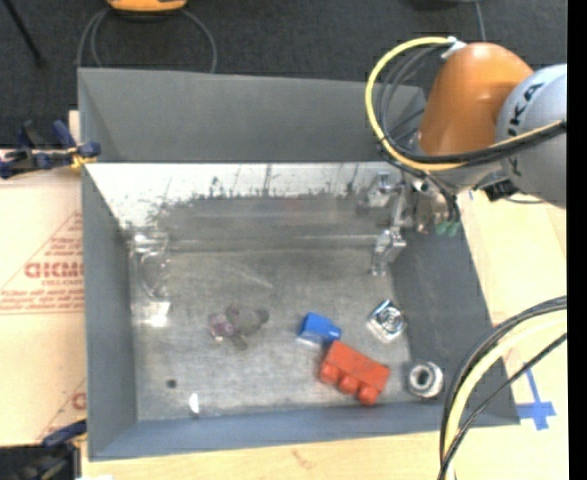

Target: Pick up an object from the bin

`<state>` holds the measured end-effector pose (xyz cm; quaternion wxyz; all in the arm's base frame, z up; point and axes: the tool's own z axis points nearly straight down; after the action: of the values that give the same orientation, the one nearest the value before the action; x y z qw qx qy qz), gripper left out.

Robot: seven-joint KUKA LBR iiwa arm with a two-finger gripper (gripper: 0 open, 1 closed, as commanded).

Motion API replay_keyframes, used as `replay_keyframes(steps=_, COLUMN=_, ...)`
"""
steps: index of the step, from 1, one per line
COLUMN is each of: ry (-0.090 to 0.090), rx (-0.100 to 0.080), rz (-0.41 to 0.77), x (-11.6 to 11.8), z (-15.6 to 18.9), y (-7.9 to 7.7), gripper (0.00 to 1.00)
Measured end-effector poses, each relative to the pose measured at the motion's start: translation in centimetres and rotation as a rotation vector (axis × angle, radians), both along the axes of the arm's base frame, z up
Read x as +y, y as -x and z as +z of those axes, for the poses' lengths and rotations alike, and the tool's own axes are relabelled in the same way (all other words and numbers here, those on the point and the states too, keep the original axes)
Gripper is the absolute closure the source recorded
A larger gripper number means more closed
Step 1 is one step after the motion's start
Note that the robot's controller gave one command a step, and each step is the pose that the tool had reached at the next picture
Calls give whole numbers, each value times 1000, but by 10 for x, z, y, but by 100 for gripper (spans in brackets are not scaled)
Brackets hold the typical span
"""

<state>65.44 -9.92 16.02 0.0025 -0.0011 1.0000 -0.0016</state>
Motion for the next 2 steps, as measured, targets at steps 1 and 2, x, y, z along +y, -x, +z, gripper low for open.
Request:
replay_keyframes(steps=1, ry=2, rx=-8, rz=376, x=-43, z=-86, y=85, gripper=0)
replay_keyframes(steps=2, ry=4, rx=-13, rz=377, x=-43, z=-84, y=83, gripper=100)
